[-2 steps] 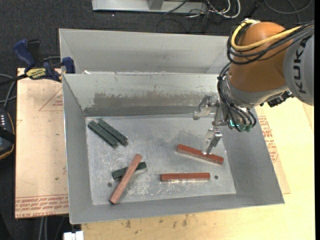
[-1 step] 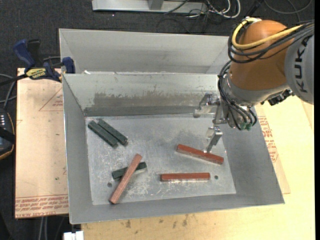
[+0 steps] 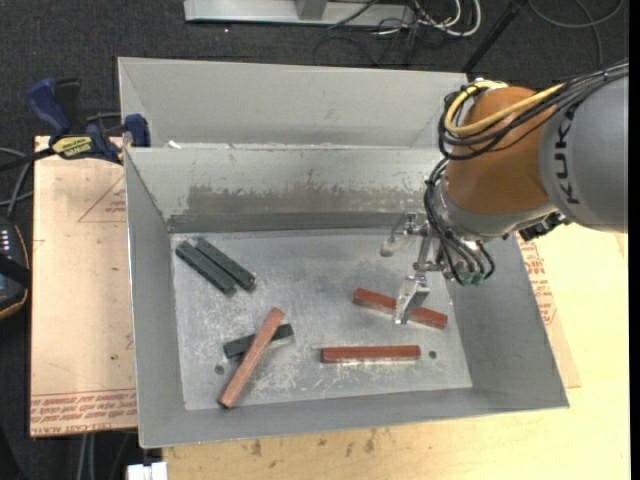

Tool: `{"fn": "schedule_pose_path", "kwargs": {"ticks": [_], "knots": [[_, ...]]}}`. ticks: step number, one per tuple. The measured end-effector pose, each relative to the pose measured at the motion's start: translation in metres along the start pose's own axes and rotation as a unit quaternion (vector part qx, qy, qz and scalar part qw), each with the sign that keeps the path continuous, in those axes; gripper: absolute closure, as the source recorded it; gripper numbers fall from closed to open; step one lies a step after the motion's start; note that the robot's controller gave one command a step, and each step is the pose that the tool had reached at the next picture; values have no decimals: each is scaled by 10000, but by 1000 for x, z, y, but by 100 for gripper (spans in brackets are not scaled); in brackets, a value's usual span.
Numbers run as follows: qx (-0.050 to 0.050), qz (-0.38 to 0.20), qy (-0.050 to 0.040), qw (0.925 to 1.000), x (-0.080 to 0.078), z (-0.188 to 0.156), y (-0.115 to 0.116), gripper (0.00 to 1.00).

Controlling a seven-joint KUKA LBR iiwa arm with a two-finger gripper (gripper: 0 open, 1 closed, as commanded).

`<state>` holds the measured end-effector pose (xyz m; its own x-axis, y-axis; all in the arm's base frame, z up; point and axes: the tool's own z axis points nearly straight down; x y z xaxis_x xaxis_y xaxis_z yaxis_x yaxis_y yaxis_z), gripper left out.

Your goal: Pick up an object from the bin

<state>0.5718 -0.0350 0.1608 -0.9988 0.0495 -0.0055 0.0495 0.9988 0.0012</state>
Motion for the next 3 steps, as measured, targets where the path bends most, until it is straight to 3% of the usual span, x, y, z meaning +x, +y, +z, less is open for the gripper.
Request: {"fn": "schedule_pose_path", "kwargs": {"ticks": [1,2,3], "knots": [[-3,-487,51,9988,-17,15,-23,0],[2,114,13,9999,-19,14,-25,0],[2,-80,5,10000,-14,82,-14,0]]}}
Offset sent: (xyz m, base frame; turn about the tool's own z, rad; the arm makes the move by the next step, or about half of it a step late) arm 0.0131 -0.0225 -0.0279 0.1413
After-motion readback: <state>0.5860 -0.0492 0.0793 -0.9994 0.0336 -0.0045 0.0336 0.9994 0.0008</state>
